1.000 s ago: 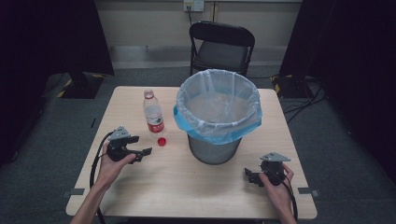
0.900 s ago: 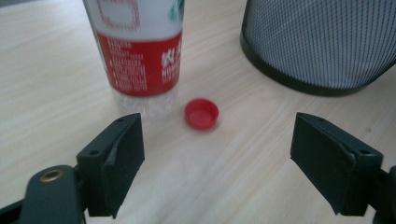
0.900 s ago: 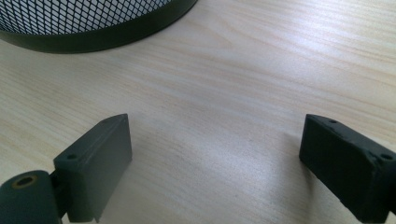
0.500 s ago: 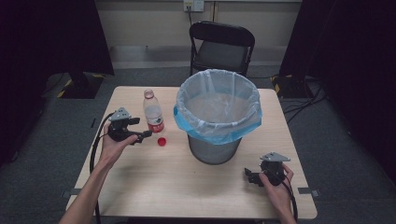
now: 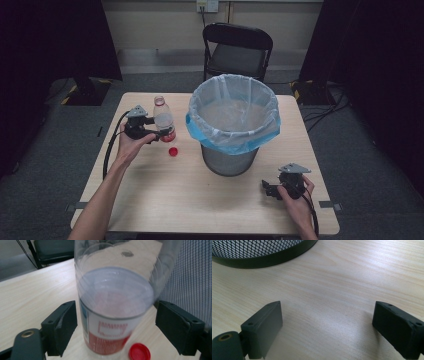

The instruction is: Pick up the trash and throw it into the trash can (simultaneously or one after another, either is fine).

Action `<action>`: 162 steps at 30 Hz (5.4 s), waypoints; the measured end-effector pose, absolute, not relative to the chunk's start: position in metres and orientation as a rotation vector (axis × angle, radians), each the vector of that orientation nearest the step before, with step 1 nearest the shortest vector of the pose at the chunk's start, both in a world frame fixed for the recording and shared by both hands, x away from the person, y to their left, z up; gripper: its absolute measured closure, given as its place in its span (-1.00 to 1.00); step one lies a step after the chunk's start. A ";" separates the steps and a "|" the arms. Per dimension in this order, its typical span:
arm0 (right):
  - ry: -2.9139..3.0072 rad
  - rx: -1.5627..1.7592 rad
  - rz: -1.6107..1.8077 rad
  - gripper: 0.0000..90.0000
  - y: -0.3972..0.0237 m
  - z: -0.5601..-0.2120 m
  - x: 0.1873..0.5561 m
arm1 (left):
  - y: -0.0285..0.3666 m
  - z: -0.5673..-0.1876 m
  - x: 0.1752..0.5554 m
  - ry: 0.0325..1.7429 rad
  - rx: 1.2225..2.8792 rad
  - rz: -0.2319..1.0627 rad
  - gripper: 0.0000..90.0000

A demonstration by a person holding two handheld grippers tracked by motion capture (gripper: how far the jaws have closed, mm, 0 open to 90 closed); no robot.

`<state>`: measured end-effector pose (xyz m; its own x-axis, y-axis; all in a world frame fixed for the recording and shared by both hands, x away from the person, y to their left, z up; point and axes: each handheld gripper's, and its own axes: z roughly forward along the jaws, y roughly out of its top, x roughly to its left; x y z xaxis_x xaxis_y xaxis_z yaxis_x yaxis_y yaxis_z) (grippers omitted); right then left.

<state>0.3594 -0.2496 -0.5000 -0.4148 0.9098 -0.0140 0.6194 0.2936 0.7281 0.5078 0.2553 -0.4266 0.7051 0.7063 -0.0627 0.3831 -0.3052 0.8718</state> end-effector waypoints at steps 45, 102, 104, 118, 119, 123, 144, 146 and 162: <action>2.138 1.366 0.913 -0.81 -0.250 -0.500 0.359 | 0.239 -0.437 0.516 0.899 1.857 0.362 -0.39; 2.138 1.366 0.912 -0.81 -0.250 -0.500 0.359 | 0.247 -0.284 0.463 0.681 1.545 0.411 -0.38; 2.138 1.366 0.913 -0.81 -0.250 -0.500 0.359 | 0.247 -0.279 0.463 0.676 1.546 0.418 -0.38; 2.138 1.366 0.912 -0.81 -0.250 -0.500 0.359 | 0.239 -0.245 0.451 0.612 1.493 0.424 -0.38; 2.138 1.367 0.912 -0.81 -0.250 -0.500 0.359 | 0.237 -0.241 0.449 0.600 1.486 0.419 -0.38; 2.138 1.367 0.913 -0.81 -0.250 -0.500 0.359 | 0.234 -0.236 0.446 0.579 1.496 0.418 -0.38; 2.140 1.366 0.913 -0.81 -0.250 -0.500 0.359 | 0.195 -0.210 0.438 0.472 1.476 0.313 -0.38; 2.140 1.367 0.913 -0.81 -0.250 -0.500 0.359 | 0.188 -0.211 0.437 0.471 1.485 0.303 -0.38; 2.138 1.367 0.913 -0.81 -0.250 -0.500 0.359 | 0.136 -0.217 0.442 0.410 1.538 0.187 -0.39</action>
